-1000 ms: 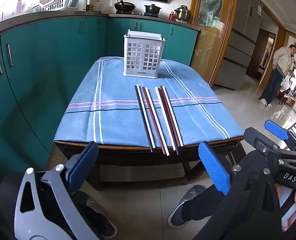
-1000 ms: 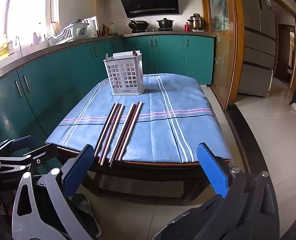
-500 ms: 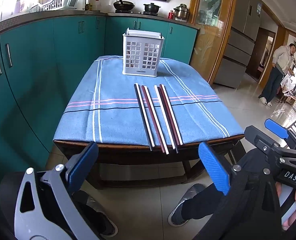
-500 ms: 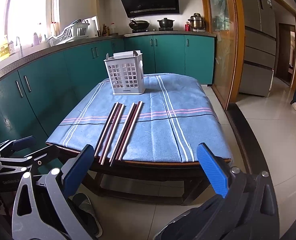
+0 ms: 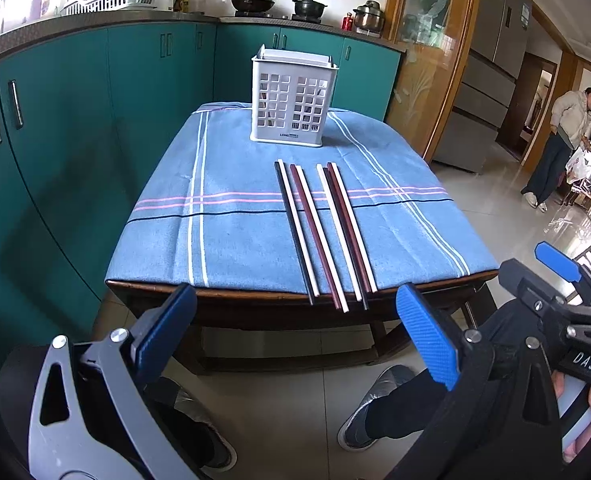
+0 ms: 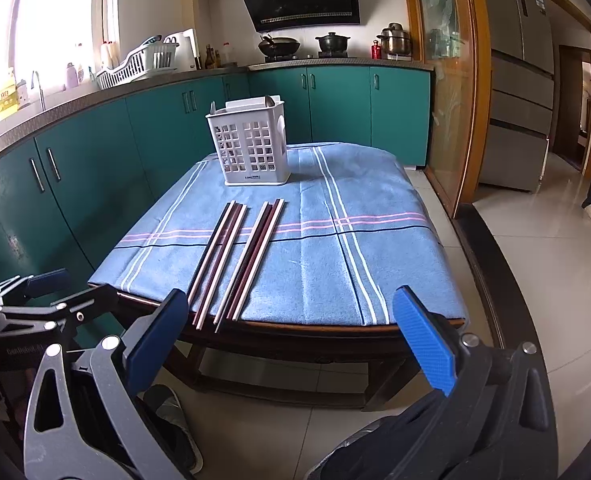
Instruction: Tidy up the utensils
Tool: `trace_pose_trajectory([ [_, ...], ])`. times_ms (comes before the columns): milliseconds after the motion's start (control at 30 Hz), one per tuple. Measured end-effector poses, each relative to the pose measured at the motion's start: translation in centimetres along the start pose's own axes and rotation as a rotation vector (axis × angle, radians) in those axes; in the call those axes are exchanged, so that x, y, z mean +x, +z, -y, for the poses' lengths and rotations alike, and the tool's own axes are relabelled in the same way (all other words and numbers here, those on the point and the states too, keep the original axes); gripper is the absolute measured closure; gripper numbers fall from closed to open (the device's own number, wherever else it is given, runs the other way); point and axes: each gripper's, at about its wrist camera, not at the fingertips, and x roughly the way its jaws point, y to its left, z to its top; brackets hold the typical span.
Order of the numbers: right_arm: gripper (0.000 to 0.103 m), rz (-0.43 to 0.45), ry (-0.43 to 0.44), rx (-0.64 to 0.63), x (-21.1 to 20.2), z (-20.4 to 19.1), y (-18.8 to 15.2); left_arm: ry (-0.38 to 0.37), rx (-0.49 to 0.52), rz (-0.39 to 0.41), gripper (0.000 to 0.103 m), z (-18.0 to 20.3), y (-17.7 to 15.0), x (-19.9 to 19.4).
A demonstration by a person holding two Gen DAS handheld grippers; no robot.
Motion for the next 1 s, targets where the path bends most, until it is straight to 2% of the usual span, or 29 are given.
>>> trace_pose_trajectory([
  [233, 0.003, -0.031, 0.020, 0.015, 2.4, 1.0, 1.4, 0.010, 0.008, -0.015, 0.004, -0.5, 2.7, 2.0],
  [400, 0.003, -0.030, 0.024, 0.036, 5.0, 2.4, 3.7, 0.038, 0.027, -0.001, 0.004, -1.2, 6.8, 5.2],
  [467, 0.003, -0.019, 0.036, 0.053, 6.6, 3.2, 5.6, 0.063, 0.028, -0.010, 0.004, -1.7, 8.7, 7.3],
  [600, 0.003, 0.007, -0.001, 0.027, 9.7, 3.6, 9.1, 0.107, 0.007, -0.091, 0.004, -3.0, 12.5, 12.9],
  [667, 0.003, -0.002, -0.003, 0.013, 11.9, 3.6, 11.1, 0.081, -0.018, -0.166, 0.004, -3.8, 13.8, 15.9],
  [733, 0.003, -0.028, 0.017, 0.000, 14.6, 3.4, 13.1, 0.073, -0.037, -0.236, 0.006, -4.4, 14.8, 19.0],
  [833, 0.003, -0.092, 0.085, 0.022, 18.6, 3.2, 15.8, 0.076, -0.049, -0.289, 0.012, -5.2, 16.0, 22.1],
  [900, 0.003, -0.103, 0.056, 0.029, 20.5, 3.2, 16.4, 0.095, -0.061, -0.303, 0.012, -5.7, 16.5, 23.5],
  [1000, 0.003, -0.083, 0.010, 0.035, 22.2, 3.9, 15.4, 0.091, -0.098, -0.324, 0.012, -7.0, 16.6, 25.1],
])
